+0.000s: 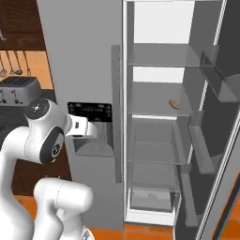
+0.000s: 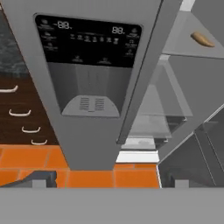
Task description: Place one sweet potato and one chicken drumstick in each tupperware on the nearby counter, to pack two identical lunches.
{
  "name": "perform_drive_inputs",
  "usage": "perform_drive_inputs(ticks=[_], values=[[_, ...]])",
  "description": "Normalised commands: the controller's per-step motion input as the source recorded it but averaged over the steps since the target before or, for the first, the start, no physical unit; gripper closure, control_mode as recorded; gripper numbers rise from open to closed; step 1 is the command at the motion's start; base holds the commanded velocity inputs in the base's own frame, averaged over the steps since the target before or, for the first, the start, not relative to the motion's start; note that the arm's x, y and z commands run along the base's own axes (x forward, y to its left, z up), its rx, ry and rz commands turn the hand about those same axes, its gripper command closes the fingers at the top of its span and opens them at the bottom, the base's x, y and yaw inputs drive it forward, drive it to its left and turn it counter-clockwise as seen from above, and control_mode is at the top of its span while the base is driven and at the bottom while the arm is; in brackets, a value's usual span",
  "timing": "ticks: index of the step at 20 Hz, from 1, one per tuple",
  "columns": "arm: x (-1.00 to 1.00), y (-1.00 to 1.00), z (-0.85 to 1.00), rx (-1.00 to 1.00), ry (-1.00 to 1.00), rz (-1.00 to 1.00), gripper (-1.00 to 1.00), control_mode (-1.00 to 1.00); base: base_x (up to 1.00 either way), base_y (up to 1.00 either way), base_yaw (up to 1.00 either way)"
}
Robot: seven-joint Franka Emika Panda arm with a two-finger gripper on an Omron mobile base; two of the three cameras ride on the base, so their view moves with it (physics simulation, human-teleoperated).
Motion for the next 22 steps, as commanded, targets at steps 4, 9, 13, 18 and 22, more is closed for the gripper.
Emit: perform_drive_inputs(ticks=[4, 9, 13, 18, 22], values=[[0.00, 0.00, 0.00, 0.00, 0.00, 0.00, -1.00, 1.00, 0.57, -0.53, 0.00], [0.00, 0.00, 0.00, 0.00, 0.00, 0.00, -1.00, 1.00, 0.37, -0.44, 0.00], [0.00, 0.00, 0.00, 0.00, 0.00, 0.00, -1.00, 1.00, 0.66, -0.38, 0.00], [0.00, 0.00, 0.00, 0.00, 0.00, 0.00, -1.00, 1.00, 0.32, -0.51, 0.00], [0.00, 0.00, 0.00, 0.00, 0.00, 0.00, -1.00, 1.00, 0.56, -0.39, 0.00]])
